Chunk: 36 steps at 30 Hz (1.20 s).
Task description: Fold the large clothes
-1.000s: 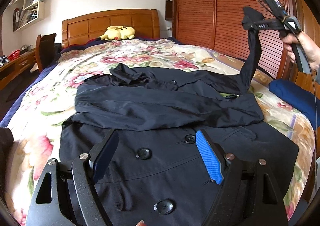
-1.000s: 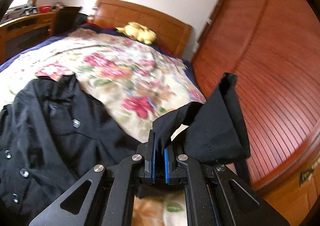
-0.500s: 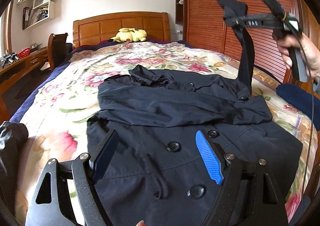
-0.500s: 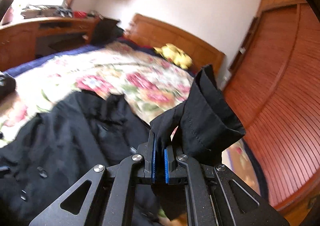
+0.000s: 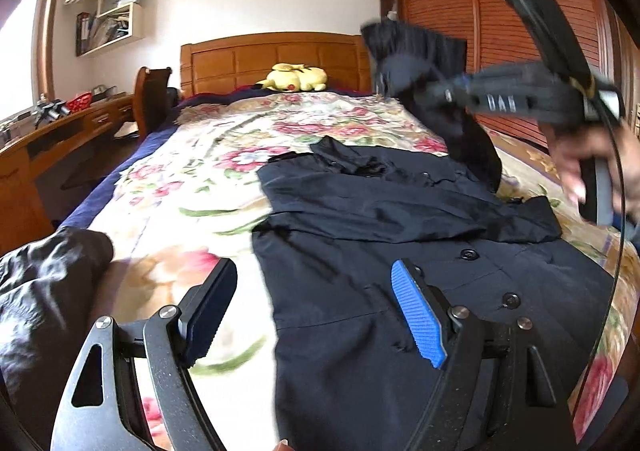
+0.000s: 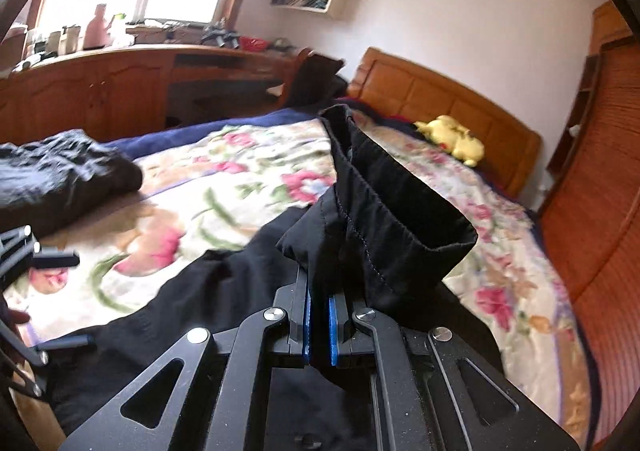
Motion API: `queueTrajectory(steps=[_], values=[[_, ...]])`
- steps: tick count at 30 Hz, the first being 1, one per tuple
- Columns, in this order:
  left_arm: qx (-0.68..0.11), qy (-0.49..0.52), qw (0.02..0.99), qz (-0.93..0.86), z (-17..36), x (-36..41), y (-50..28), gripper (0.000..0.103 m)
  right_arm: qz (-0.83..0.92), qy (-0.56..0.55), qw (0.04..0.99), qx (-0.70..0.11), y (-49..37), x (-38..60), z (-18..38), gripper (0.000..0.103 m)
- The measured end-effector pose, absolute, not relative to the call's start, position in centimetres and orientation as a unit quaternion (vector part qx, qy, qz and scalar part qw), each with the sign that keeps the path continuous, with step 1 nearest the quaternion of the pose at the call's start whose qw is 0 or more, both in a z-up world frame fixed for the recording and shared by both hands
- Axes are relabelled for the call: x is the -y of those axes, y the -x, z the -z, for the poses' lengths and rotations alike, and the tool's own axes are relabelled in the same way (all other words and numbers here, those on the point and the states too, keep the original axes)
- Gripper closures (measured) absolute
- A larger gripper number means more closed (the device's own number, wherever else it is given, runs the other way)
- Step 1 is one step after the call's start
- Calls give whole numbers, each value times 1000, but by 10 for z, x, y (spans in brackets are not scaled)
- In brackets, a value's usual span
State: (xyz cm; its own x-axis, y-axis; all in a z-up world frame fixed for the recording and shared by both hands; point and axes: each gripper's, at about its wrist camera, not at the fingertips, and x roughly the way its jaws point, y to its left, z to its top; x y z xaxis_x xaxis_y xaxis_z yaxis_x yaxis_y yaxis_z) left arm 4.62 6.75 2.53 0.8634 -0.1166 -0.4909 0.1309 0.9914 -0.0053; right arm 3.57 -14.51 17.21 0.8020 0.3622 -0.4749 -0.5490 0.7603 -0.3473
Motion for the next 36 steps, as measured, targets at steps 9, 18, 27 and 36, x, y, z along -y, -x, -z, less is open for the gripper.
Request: queueTrajectory(steps=[9, 18, 27, 36], values=[[-246, 8, 968, 35, -28, -101, -43, 23, -297, 202, 903, -237, -50, 128, -152, 97], [-249, 11, 968, 29, -22, -106, -48, 23, -308, 147, 886, -313, -60, 142, -127, 93], [-254, 3, 967, 35, -21, -94, -53, 23, -307, 136, 883, -327, -62, 161, -125, 45], [-256, -4, 966, 38, -19, -85, -55, 23, -299, 136, 896, -300, -33, 181, -116, 44]])
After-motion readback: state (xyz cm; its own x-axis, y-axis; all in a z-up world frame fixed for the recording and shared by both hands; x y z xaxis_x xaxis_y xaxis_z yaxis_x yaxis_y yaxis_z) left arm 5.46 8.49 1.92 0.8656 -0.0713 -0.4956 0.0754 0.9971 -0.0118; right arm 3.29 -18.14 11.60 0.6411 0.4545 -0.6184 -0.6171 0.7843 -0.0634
